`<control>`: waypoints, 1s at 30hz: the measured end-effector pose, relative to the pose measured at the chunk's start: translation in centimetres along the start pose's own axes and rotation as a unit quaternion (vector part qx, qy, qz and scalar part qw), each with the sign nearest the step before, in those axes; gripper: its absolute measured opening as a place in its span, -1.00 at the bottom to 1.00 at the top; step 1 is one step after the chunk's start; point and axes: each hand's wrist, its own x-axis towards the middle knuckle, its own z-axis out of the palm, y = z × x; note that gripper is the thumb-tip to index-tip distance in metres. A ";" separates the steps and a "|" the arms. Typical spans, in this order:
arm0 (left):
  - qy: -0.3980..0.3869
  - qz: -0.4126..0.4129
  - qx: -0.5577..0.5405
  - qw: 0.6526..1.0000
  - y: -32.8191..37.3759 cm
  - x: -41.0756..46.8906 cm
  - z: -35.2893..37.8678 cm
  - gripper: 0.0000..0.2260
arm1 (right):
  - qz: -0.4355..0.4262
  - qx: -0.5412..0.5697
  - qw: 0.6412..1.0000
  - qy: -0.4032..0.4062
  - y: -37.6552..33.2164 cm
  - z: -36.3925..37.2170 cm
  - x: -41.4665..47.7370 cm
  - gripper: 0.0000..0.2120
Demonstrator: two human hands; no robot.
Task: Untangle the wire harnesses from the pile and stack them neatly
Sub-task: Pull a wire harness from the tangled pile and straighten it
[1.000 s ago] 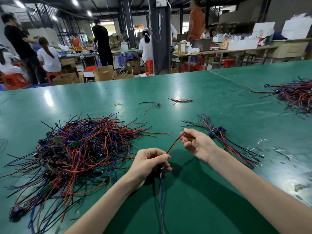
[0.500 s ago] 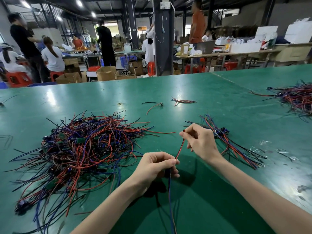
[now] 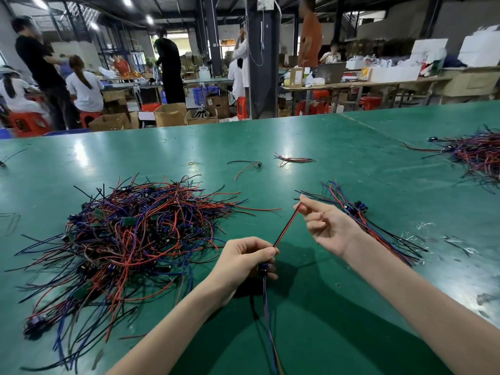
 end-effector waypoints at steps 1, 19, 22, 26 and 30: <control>-0.006 -0.002 0.002 1.000 0.0 -0.1 0.0 -0.92 | -0.018 -0.014 1.000 0.008 0.1 -0.1 0.1 -0.82; -0.106 -0.029 -0.012 0.994 -0.3 -0.2 -0.1 -0.94 | -0.455 -0.519 0.722 0.043 1.8 -2.4 1.3 -0.84; -0.100 -0.032 -0.007 0.994 -0.4 -0.1 -0.2 -0.94 | -0.363 -0.390 0.845 0.048 1.4 -2.1 1.2 -0.82; -0.079 -0.029 -0.019 0.996 -0.4 0.0 -0.2 -0.93 | -0.207 -0.179 0.960 0.052 0.6 -1.6 0.9 -0.78; -0.104 -0.018 -0.016 0.994 -0.4 -0.1 -0.2 -0.78 | -0.063 -0.060 0.996 -0.009 0.3 -1.4 0.7 -0.77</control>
